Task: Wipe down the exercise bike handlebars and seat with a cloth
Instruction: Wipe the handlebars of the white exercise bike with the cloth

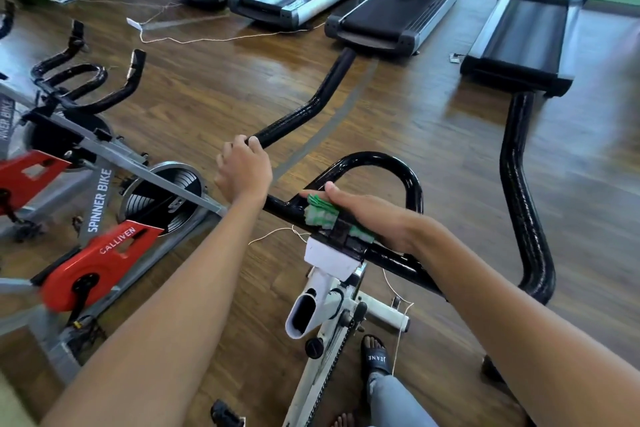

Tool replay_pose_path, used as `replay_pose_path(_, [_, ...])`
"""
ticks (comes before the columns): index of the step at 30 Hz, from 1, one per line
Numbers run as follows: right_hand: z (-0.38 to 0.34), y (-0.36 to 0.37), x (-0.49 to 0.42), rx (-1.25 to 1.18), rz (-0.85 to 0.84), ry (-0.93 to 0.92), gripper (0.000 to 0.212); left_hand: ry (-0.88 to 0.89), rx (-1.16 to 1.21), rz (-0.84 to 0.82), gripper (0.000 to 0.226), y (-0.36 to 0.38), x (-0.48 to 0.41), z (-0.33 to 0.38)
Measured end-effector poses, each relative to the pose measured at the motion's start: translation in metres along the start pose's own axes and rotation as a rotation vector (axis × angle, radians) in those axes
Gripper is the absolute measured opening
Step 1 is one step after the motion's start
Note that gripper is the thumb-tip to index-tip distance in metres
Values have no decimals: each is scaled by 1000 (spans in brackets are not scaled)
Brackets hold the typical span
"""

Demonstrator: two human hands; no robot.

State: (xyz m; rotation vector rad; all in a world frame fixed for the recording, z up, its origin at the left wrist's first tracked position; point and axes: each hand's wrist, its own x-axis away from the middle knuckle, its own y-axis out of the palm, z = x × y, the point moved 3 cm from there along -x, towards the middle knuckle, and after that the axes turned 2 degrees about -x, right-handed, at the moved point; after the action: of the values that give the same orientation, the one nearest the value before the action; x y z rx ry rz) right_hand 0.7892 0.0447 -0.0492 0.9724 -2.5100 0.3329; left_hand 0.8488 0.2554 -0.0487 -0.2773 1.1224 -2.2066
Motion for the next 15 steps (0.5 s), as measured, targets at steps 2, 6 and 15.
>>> replay_pose_path(2, [3,-3,2,-16,-64,4,35,-1,0,5,42,0,0,0])
replay_pose_path(6, [-2,-8,9,71,-147,-36,34,-2,-10,14,42,1,1,0])
replay_pose_path(15, [6,-7,14,587,-73,-163,44,6,-30,12,42,-1,1,0])
